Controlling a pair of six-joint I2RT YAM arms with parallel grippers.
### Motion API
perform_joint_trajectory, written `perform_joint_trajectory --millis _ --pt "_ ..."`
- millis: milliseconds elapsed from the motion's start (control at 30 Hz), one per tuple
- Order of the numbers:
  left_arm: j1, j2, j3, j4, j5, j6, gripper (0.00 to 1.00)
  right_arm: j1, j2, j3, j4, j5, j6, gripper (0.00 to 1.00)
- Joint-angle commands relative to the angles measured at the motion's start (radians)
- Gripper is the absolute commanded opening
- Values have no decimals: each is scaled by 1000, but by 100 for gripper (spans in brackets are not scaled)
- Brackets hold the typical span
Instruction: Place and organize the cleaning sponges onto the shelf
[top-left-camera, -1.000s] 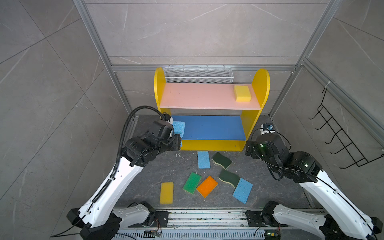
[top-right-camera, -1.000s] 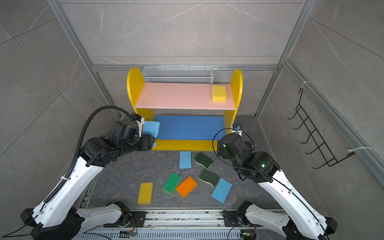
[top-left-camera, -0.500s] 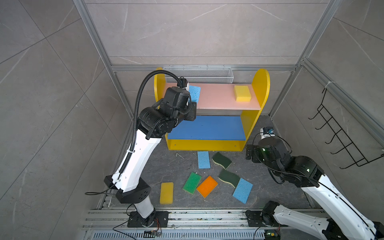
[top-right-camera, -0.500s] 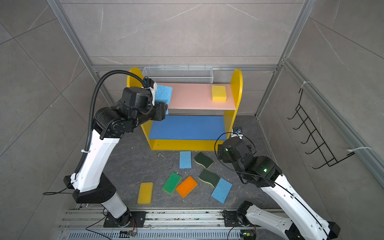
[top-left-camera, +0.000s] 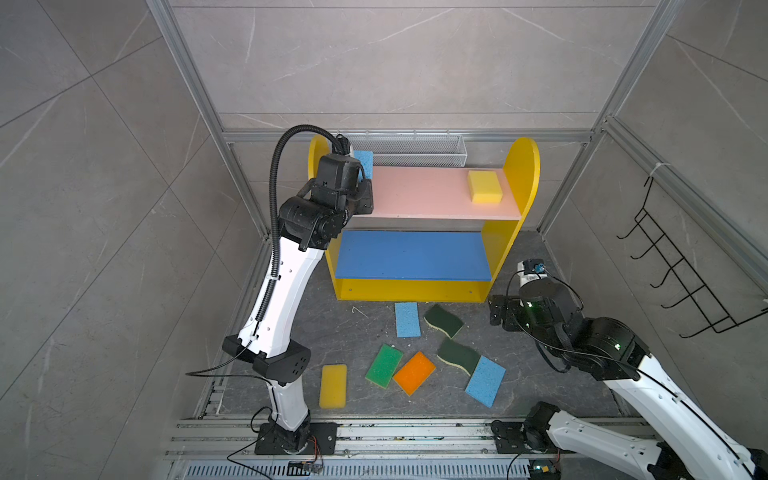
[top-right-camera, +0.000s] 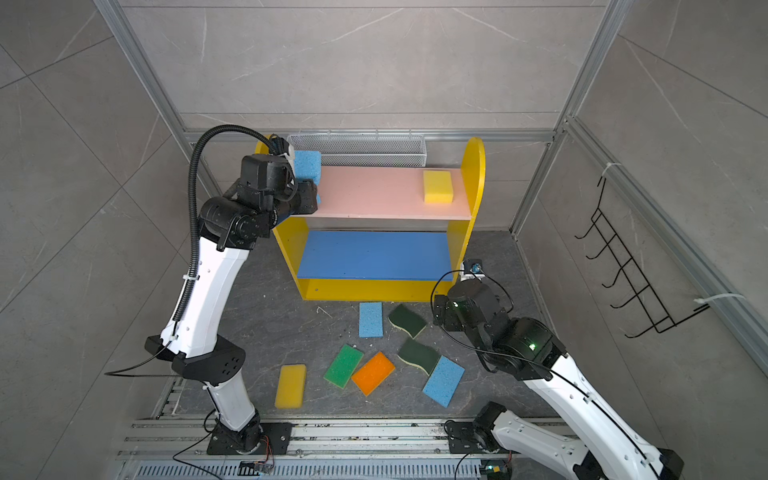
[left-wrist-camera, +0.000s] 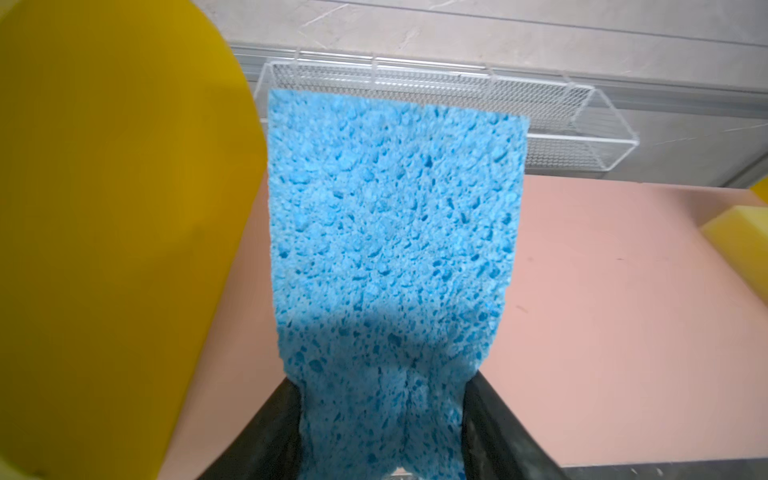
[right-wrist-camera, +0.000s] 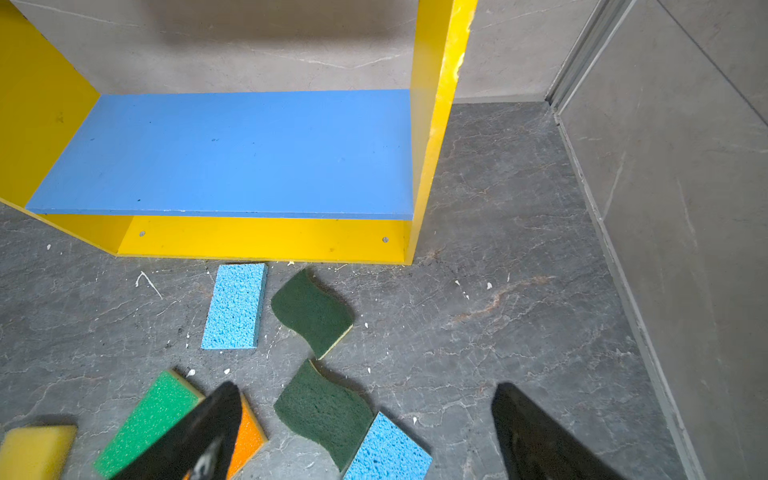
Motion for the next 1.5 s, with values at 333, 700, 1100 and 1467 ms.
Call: perform_joint_trajectory --millis 333,700,1100,1467 --pt "13 124 44 107 9 6 57 -2 26 -4 26 -4 3 96" --pt "17 147 43 93 -71 2 62 -2 53 1 42 4 -11 96" --pt "50 167 33 55 -56 -39 73 -2 67 0 52 2 -13 96" --pt "50 149 21 55 -18 -49 83 -2 61 -5 51 3 -11 96"
